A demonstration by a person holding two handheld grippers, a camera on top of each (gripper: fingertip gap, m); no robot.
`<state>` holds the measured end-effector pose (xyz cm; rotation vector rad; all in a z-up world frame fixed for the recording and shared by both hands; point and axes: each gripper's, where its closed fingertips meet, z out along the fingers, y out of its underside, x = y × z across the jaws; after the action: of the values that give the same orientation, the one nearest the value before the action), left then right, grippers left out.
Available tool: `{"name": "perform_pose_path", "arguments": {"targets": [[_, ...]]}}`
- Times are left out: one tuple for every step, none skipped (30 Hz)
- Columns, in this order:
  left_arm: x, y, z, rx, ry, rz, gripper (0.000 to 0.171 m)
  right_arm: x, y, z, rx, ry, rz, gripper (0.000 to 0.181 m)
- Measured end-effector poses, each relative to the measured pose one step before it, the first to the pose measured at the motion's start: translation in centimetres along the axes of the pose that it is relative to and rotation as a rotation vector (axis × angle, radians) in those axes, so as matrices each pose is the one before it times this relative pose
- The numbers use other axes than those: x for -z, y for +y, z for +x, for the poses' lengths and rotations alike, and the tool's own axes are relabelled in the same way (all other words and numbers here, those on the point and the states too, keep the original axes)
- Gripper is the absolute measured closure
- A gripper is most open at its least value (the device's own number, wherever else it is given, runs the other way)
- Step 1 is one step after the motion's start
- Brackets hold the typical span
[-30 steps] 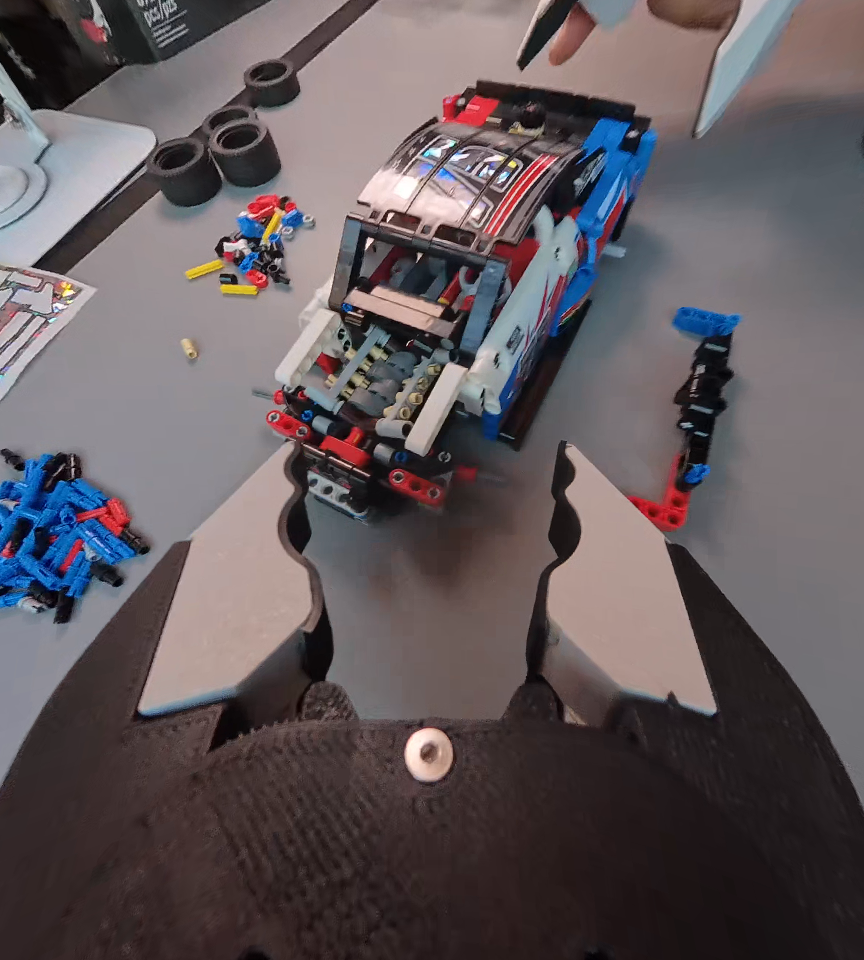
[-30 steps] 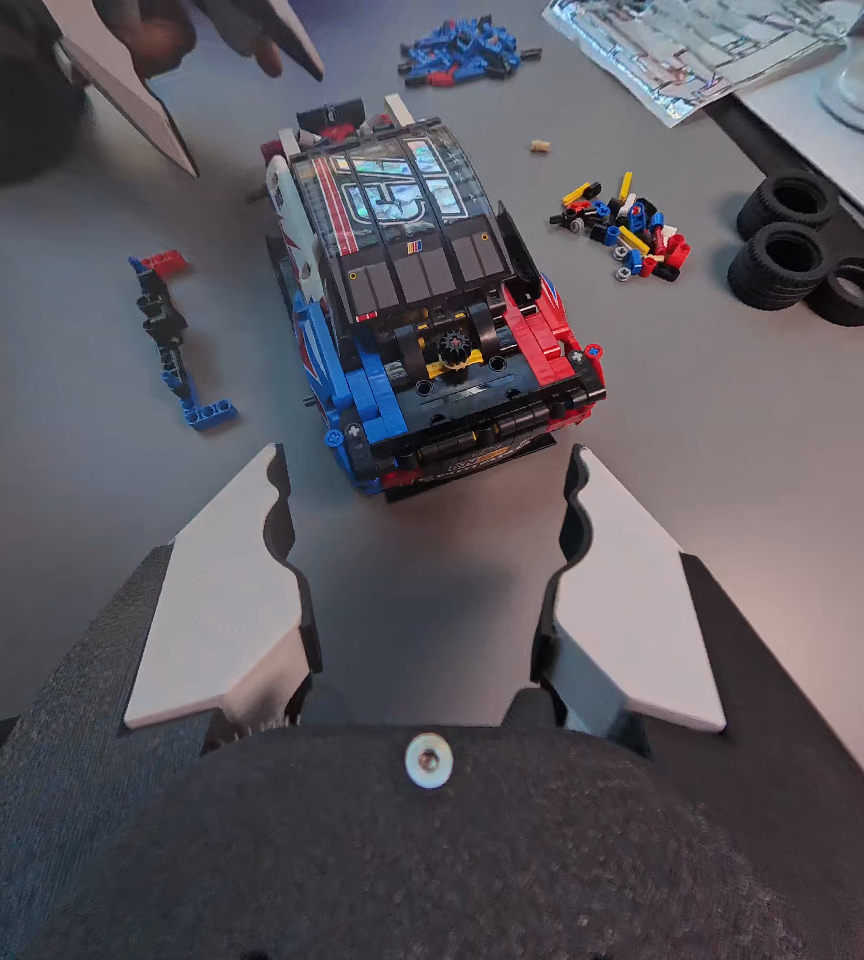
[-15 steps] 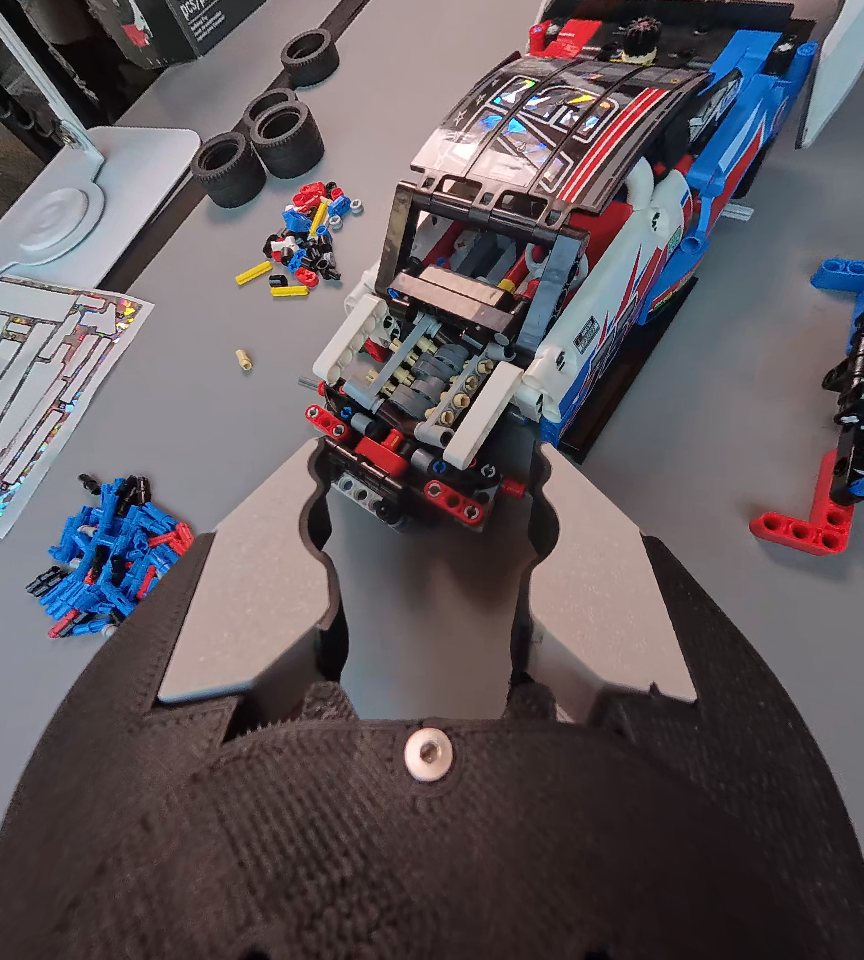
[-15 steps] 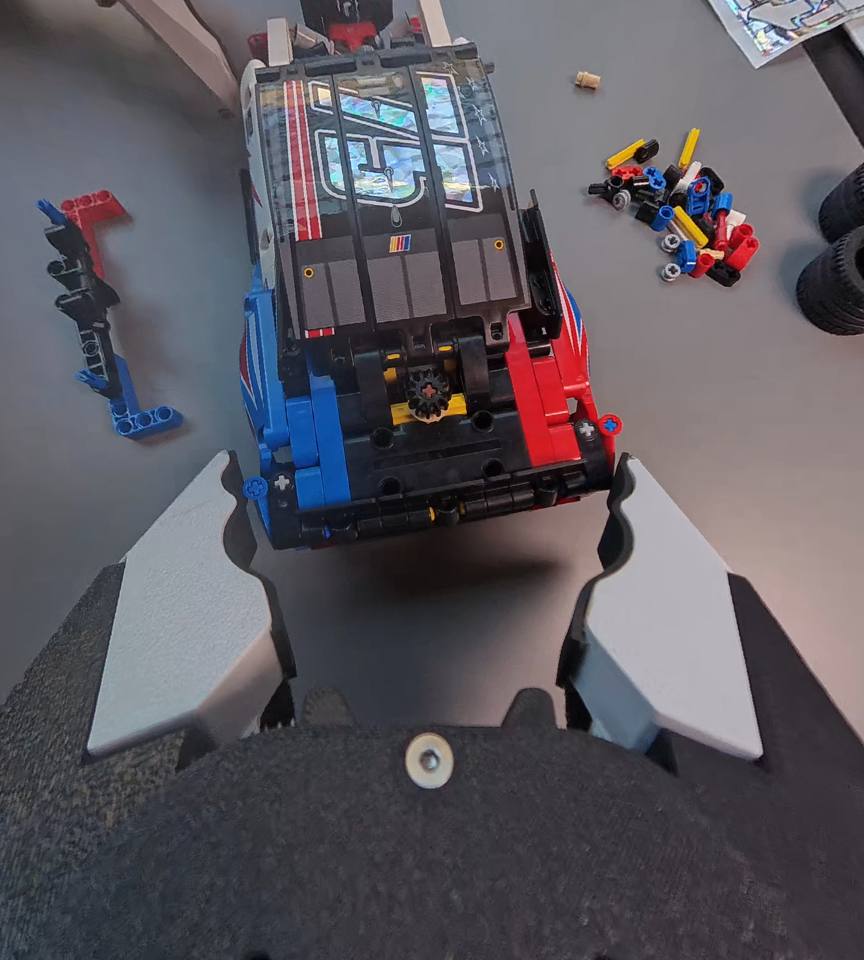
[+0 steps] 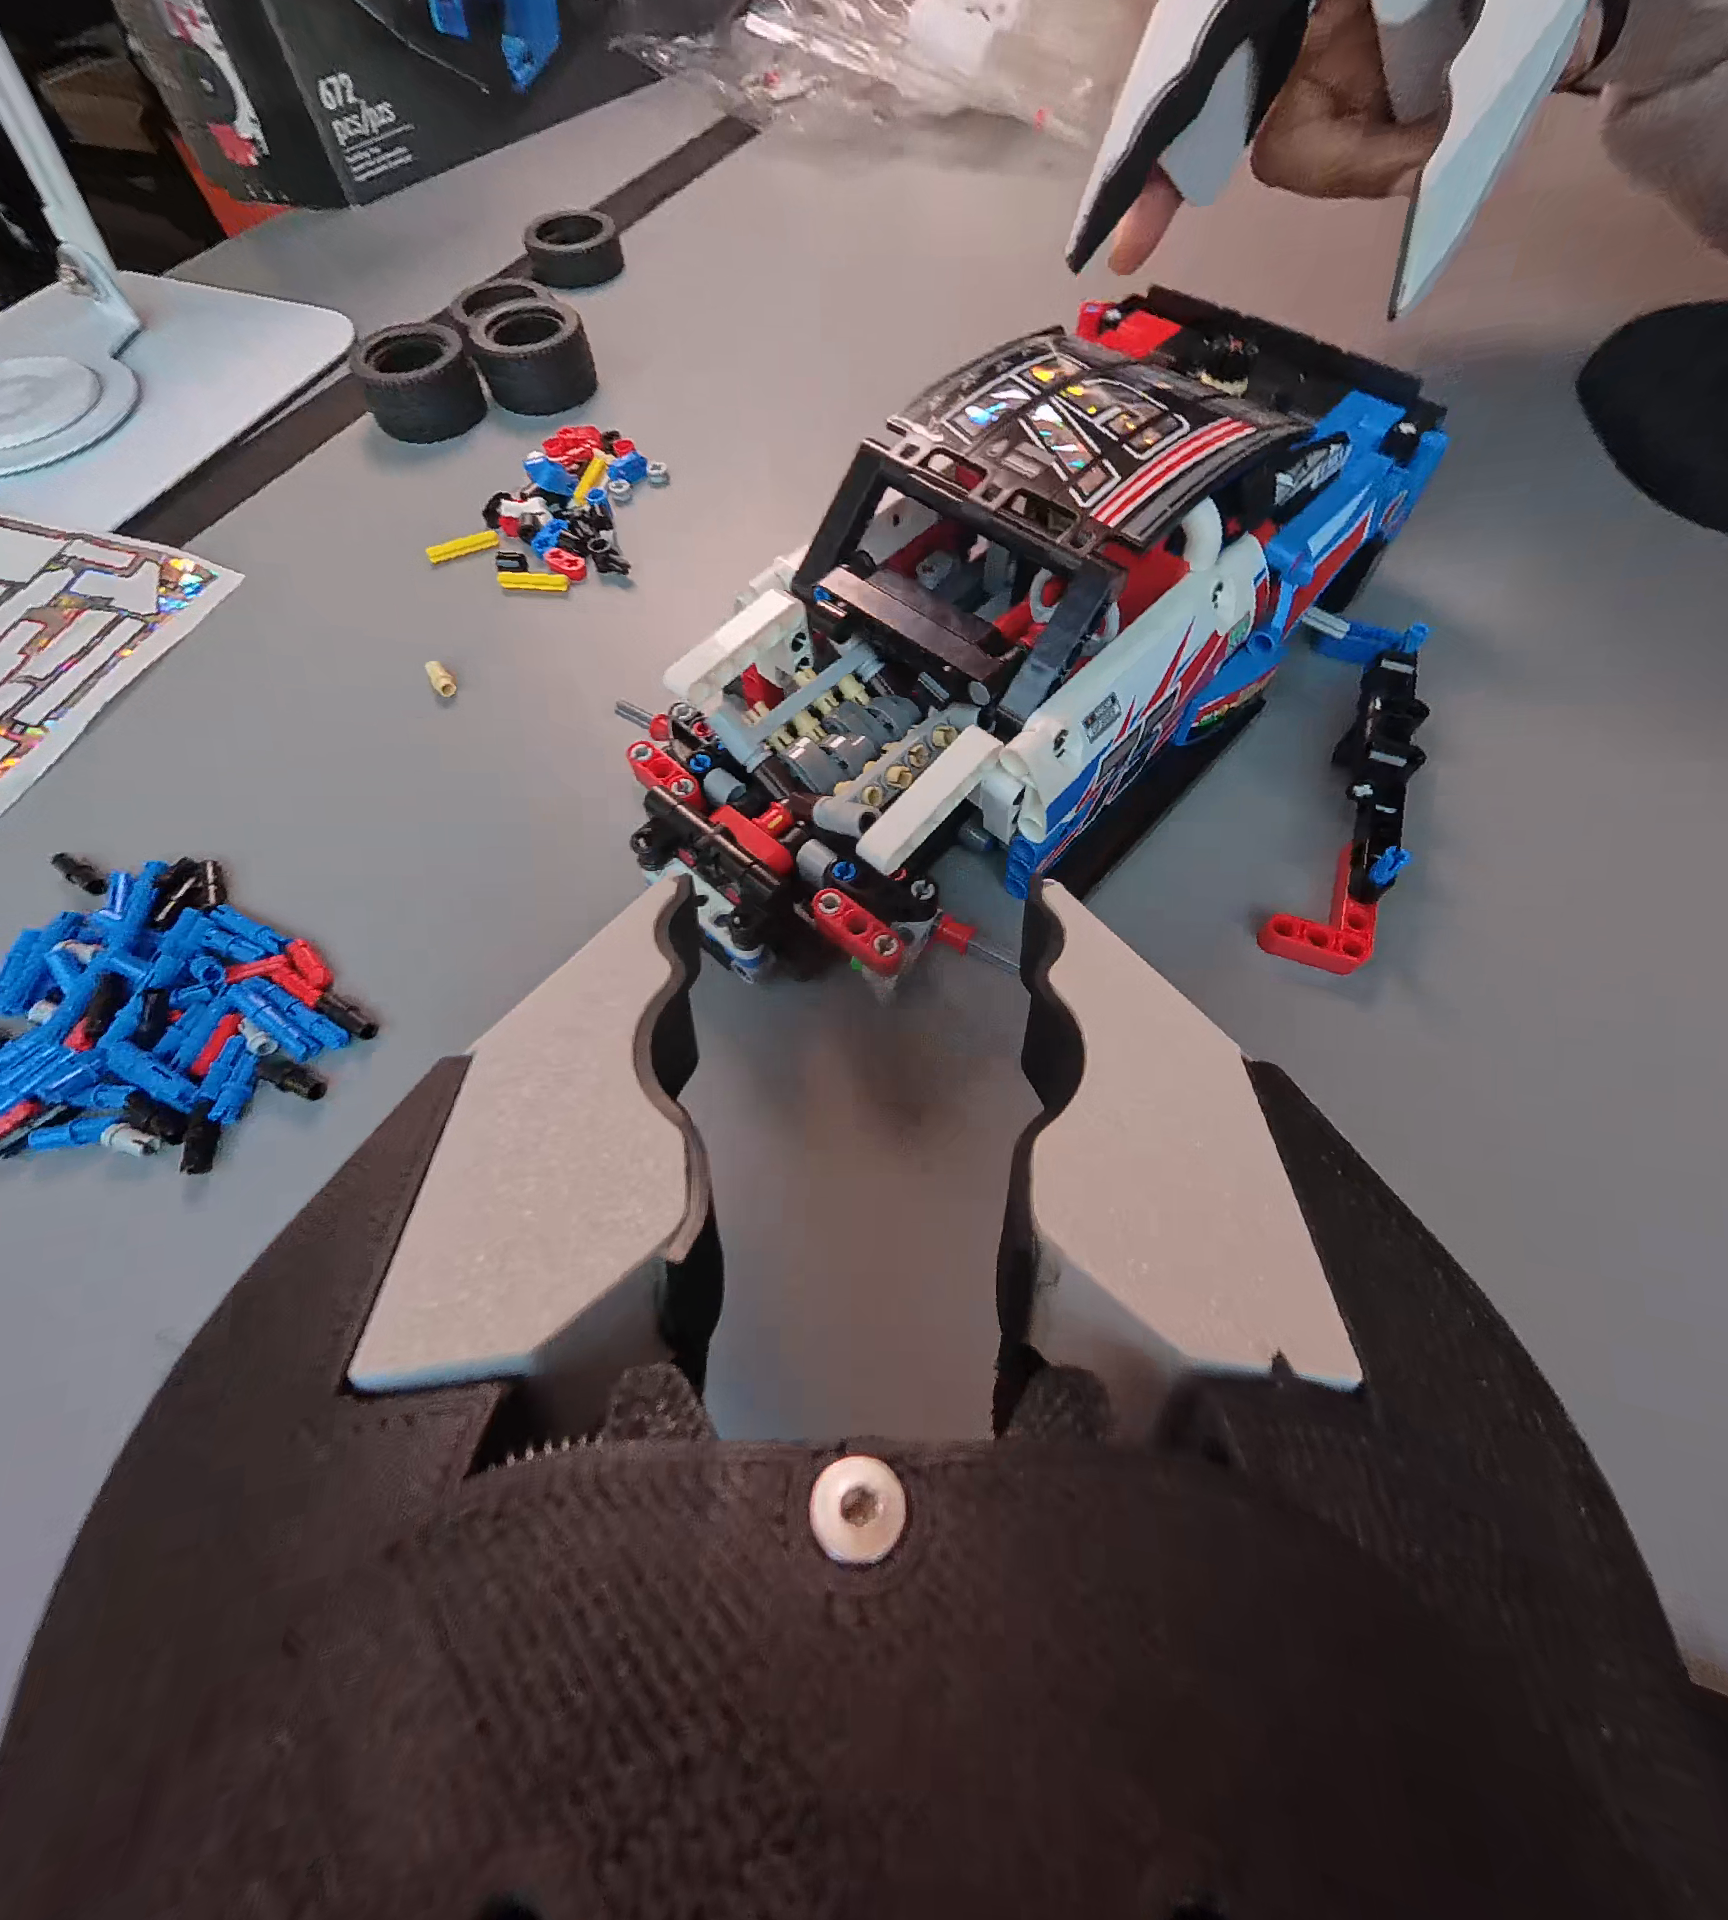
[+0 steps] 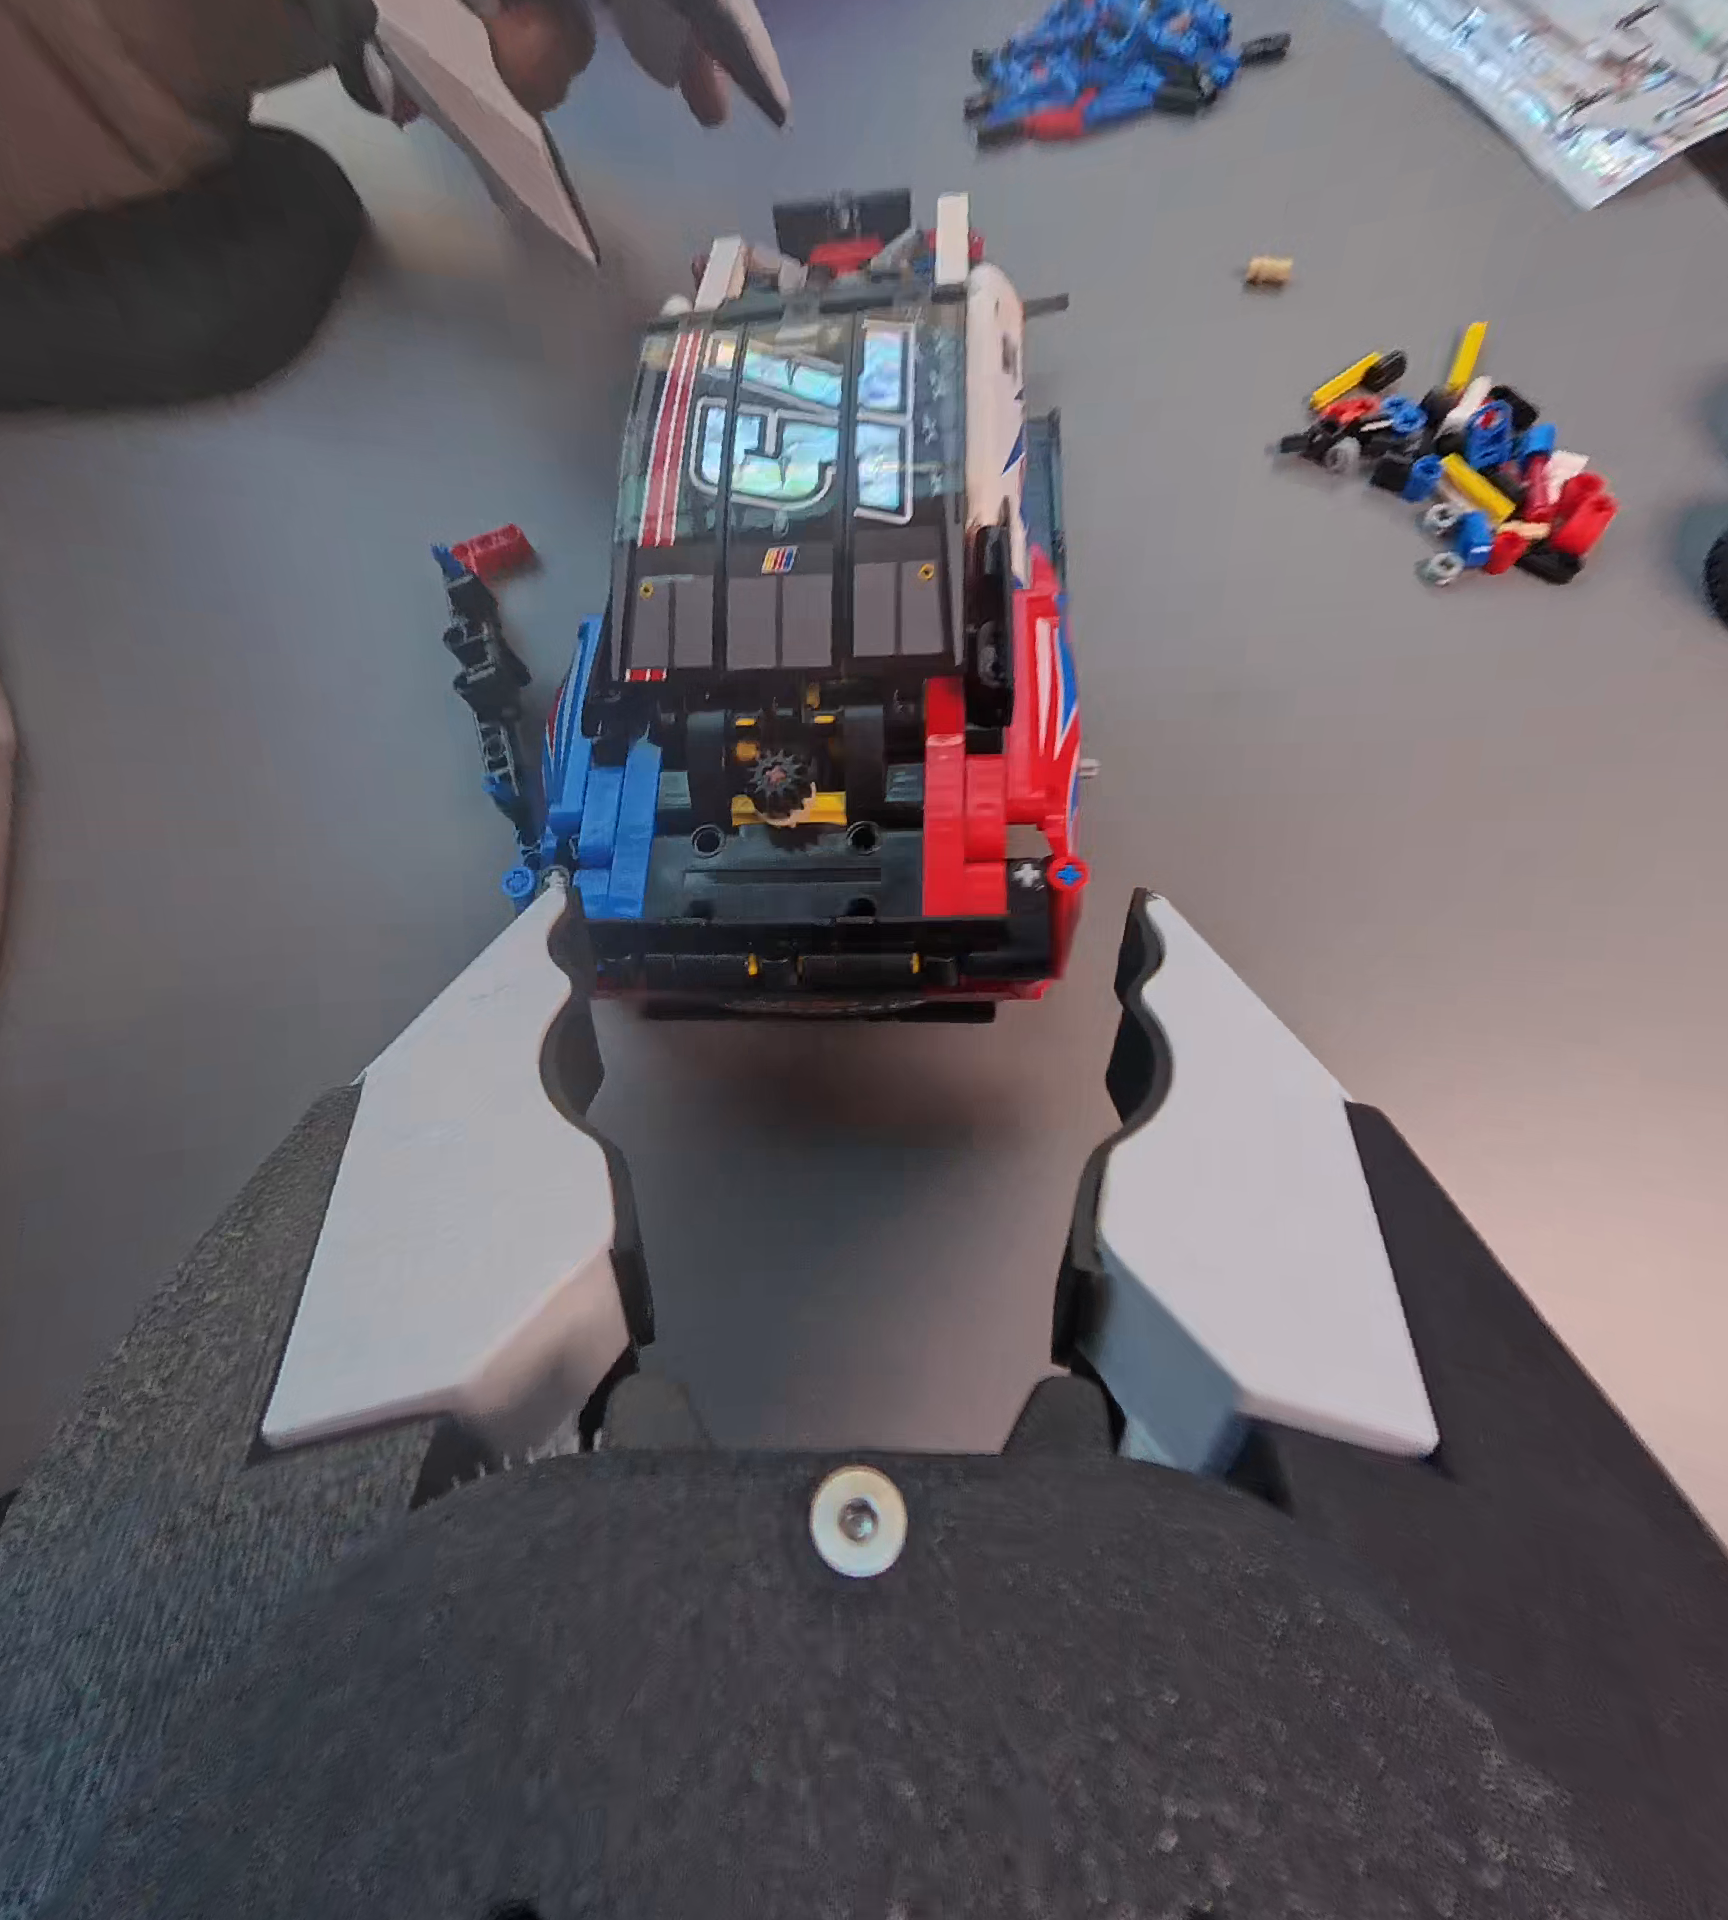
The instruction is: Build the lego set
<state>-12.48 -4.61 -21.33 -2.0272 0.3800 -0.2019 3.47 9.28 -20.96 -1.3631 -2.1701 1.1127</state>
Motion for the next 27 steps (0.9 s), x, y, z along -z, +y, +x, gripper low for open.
{"name": "perform_pose_path", "arguments": {"targets": [[0.253,-0.022,-0.483,0.0218,-0.013,0.0117,0.113,0.582,-0.848,0.621,-0.0079,0.0091,0.0435,0.091],[0.146,-0.003,-0.445,0.0129,-0.015,0.00988,0.118,0.487,-1.053,0.626,-0.0089,0.0092,0.053,0.102],[0.042,-0.035,-0.309,0.0058,-0.0133,0.01275,0.124,0.361,-1.207,0.868,-0.0074,0.0256,0.0588,0.119],[-0.035,-0.092,-0.217,0.0019,-0.0138,0.01532,0.133,0.187,-1.207,1.179,-0.0069,0.0492,0.0621,0.139],[-0.042,-0.185,-0.174,0.0006,-0.0169,0.02023,0.142,-0.023,-0.949,1.14,0.0002,0.0513,0.0491,0.157],[-0.052,-0.244,0.0,-0.0008,-0.0105,0.02083,0.149,-0.115,-0.727,1.411,0.0136,0.0756,0.04,0.181],[-0.019,-0.328,0.1,-0.0033,-0.0061,0.02242,0.157,-0.223,-0.673,1.552,0.0243,0.0904,0.0413,0.181],[0.038,-0.433,0.152,-0.006,-0.0039,0.0283,0.167,-0.249,-0.621,1.742,0.0272,0.1031,0.0412,0.181],[0.027,-0.47,0.092,-0.0022,-0.0054,0.0297,0.171,-0.327,-0.6,1.594,0.0257,0.0893,0.0421,0.181],[-0.006,-0.357,0.058,0.0033,-0.0041,0.02264,0.171,-0.419,-0.6,1.315,0.0199,0.0652,0.0387,0.181],[-0.023,-0.218,-0.072,0.0059,-0.0072,0.01505,0.171,-0.56,-0.522,1.303,0.0113,0.0563,0.0267,0.179],[-0.034,-0.122,-0.151,0.0034,-0.0097,0.01113,0.171,-0.777,-0.409,1.283,0.0109,0.0451,0.0137,0.169],[-0.022,0.001,-0.185,0.0011,-0.0093,0.00552,0.171,-0.974,-0.3,1.256,0.0055,0.0357,0.0045,0.159],[-0.03,0.124,-0.181,0.0008,-0.0075,-0.00134,0.171,-1.126,-0.253,1.342,-0.007,0.0346,0.0029,0.148],[-0.038,0.243,-0.093,0.0005,-0.0018,-0.00877,0.171,-1.242,-0.194,1.396,-0.0161,0.033,0.0006,0.139],[-0.015,0.253,-0.119,-0.0025,-0.0052,-0.01014,0.171,-1.314,-0.177,1.305,-0.0208,0.0262,-0.0025,0.131],[0.043,0.088,-0.186,-0.0076,-0.0129,-0.00314,0.171,-1.35,-0.236,1.135,-0.0163,0.0196,-0.0027,0.127],[0.065,-0.059,-0.154,-0.0106,-0.0133,0.00333,0.171,-1.301,-0.382,0.978,-0.0225,0.0169,0.0038,0.127],[0.061,-0.179,-0.157,-0.0093,-0.0148,0.00864,0.171,-1.244,-0.535,0.678,-0.0276,0.0053,0.0083,0.128],[0.026,-0.24,-0.157,-0.0028,-0.0155,0.01211,0.171,-1.189,-0.597,0.616,-0.0281,0.0083,0.0072,0.129],[-0.032,-0.221,-0.094,0.0034,-0.0092,0.01225,0.171,-1.146,-0.675,0.631,-0.0263,0.0155,0.0135,0.13],[-0.084,-0.133,-0.018,0.0049,-0.0049,0.00899,0.171,-1.124,-0.692,0.411,-0.0333,0.0086,0.016,0.132],[-0.127,-0.043,-0.066,0.0014,-0.007,0.00505,0.171,-1.131,-0.588,0.14,-0.0444,-0.0008,0.0092,0.133],[-0.158,0.049,-0.049,-0.0031,-0.0067,-0.00069,0.171,-1.089,-0.415,-0.013,-0.0448,-0.0016,0.0018,0.133],[-0.142,0.097,-0.006,-0.0046,-0.0035,-0.00438,0.171,-1.028,-0.316,-0.115,-0.0377,0.0013,0.0013,0.133],[-0.138,0.119,0.046,-0.0033,0.001,-0.00597,0.171,-0.893,-0.312,-0.29,-0.0309,-0.0019,0.0065,0.135],[-0.092,0.1,0.013,-0.002,-0.0006,-0.00683,0.171,-0.747,-0.137,-0.147,-0.0271,0.0114,0.0021,0.139]]}}
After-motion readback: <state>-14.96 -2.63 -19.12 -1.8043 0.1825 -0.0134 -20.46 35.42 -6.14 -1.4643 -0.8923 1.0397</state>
